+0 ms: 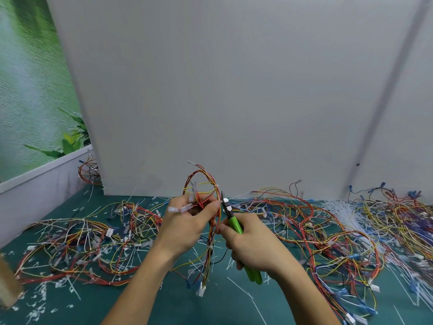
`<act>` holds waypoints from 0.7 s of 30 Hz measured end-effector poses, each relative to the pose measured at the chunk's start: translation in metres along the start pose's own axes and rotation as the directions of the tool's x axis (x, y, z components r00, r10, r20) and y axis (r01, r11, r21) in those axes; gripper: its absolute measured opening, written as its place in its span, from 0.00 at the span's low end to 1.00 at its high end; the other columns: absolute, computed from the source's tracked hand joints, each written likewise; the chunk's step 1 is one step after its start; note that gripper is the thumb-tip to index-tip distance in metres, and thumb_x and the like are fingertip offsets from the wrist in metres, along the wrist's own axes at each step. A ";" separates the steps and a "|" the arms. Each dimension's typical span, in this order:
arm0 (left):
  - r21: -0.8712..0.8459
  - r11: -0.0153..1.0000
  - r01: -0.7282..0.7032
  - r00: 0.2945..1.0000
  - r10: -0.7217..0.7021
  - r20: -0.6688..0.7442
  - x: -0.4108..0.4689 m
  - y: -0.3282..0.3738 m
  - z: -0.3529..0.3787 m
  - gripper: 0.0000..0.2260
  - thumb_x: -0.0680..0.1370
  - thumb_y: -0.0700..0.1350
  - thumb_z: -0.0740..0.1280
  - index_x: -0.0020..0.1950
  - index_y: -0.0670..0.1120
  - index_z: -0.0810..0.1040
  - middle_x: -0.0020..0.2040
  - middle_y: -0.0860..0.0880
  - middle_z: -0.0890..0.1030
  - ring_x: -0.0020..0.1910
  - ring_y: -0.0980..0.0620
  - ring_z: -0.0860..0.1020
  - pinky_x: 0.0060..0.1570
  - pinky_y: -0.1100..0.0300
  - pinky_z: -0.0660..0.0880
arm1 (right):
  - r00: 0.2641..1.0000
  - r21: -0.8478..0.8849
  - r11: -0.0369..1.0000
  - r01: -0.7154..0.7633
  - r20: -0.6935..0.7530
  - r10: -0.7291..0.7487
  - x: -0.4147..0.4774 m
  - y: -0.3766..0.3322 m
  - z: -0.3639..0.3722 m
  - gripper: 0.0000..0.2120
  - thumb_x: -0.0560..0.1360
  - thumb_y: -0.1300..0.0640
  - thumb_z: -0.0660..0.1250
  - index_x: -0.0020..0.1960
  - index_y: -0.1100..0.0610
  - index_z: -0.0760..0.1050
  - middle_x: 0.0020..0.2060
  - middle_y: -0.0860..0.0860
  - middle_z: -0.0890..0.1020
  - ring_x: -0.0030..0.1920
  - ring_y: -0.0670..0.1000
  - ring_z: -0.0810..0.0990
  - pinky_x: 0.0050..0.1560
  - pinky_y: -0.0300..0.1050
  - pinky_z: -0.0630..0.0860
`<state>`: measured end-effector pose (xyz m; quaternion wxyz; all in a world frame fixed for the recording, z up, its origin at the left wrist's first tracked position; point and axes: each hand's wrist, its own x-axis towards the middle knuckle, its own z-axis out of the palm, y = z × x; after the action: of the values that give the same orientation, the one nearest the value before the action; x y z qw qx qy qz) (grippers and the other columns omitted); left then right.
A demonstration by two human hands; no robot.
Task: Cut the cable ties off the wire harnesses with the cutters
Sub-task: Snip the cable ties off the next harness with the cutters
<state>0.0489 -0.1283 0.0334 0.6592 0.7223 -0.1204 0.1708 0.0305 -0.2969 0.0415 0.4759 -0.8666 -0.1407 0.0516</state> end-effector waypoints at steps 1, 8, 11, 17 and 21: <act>-0.003 1.000 -0.001 1.000 0.001 -0.002 0.000 0.000 0.000 0.03 0.76 0.41 0.74 0.44 0.48 0.86 0.37 0.46 0.85 0.34 0.49 0.84 0.38 0.64 0.79 | 1.000 -0.022 1.000 0.011 -0.012 -0.011 0.000 0.001 0.000 0.10 0.84 0.52 0.62 0.48 0.55 0.78 0.31 0.52 0.74 0.28 0.51 0.74 0.30 0.47 0.79; 0.001 1.000 -0.003 1.000 0.003 0.000 0.000 0.000 0.000 0.01 0.77 0.41 0.74 0.46 0.47 0.85 0.37 0.47 0.86 0.34 0.51 0.84 0.37 0.67 0.78 | 1.000 0.014 1.000 0.019 -0.008 -0.019 0.002 0.003 0.002 0.10 0.84 0.51 0.63 0.47 0.55 0.77 0.32 0.53 0.74 0.28 0.51 0.76 0.30 0.46 0.79; -0.022 1.000 0.001 1.000 -0.002 -0.016 0.000 0.001 0.000 0.02 0.77 0.40 0.74 0.46 0.47 0.85 0.37 0.47 0.86 0.34 0.51 0.84 0.37 0.67 0.78 | 1.000 0.048 0.999 0.019 0.011 -0.019 0.002 0.004 0.002 0.11 0.83 0.51 0.64 0.47 0.57 0.76 0.33 0.54 0.76 0.28 0.50 0.78 0.31 0.44 0.80; -0.009 1.000 0.010 1.000 -0.010 -0.022 0.001 0.000 -0.001 0.01 0.77 0.41 0.74 0.47 0.46 0.85 0.37 0.48 0.86 0.34 0.51 0.84 0.37 0.67 0.77 | 1.000 0.034 0.999 0.017 0.020 -0.018 0.002 0.004 0.002 0.11 0.82 0.51 0.64 0.48 0.58 0.75 0.31 0.52 0.76 0.27 0.51 0.79 0.33 0.49 0.83; -0.014 1.000 0.010 1.000 -0.010 -0.019 0.001 0.000 -0.002 0.01 0.77 0.41 0.74 0.47 0.46 0.85 0.37 0.48 0.86 0.32 0.54 0.83 0.34 0.69 0.76 | 1.000 0.003 1.000 0.026 -0.012 -0.026 0.002 0.004 0.002 0.10 0.83 0.51 0.62 0.48 0.54 0.78 0.31 0.52 0.74 0.27 0.51 0.75 0.29 0.46 0.80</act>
<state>0.0501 -0.1266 0.0339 0.6663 0.7166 -0.1118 0.1734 0.0328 -0.2963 0.0371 0.4789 -0.8642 -0.1491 0.0406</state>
